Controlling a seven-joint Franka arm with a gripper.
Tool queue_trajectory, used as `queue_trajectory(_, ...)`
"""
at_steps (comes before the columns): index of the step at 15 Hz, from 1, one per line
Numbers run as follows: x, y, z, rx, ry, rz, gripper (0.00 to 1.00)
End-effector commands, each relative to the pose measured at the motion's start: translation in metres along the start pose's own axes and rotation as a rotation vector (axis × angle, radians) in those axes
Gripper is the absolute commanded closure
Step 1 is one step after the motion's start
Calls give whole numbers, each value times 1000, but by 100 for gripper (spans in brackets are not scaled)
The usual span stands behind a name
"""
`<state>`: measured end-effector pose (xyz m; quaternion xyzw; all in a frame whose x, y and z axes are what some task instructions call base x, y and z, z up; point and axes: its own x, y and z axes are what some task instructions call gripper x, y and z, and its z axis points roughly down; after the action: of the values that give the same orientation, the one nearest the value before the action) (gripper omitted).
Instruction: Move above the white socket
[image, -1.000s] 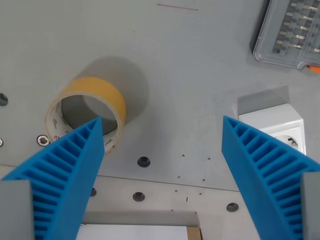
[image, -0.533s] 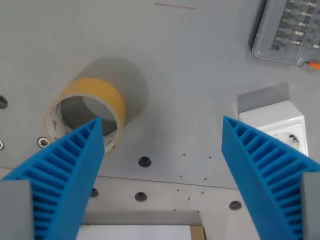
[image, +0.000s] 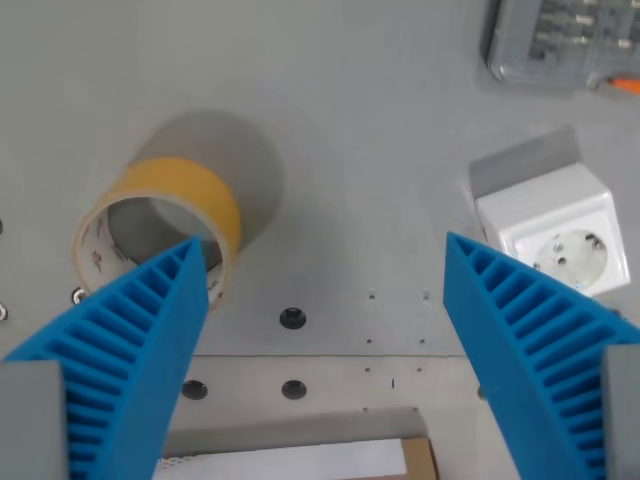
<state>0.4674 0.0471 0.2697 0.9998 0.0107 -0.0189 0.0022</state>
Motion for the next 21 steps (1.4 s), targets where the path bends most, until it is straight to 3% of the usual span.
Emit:
queue_trajectory(1,-12,11,9,-9,103,296,0)
queue_trajectory(8,-30,33,28,8,143,529,0)
queue_trajectory(21,-62,84,67,51,154,961,0)
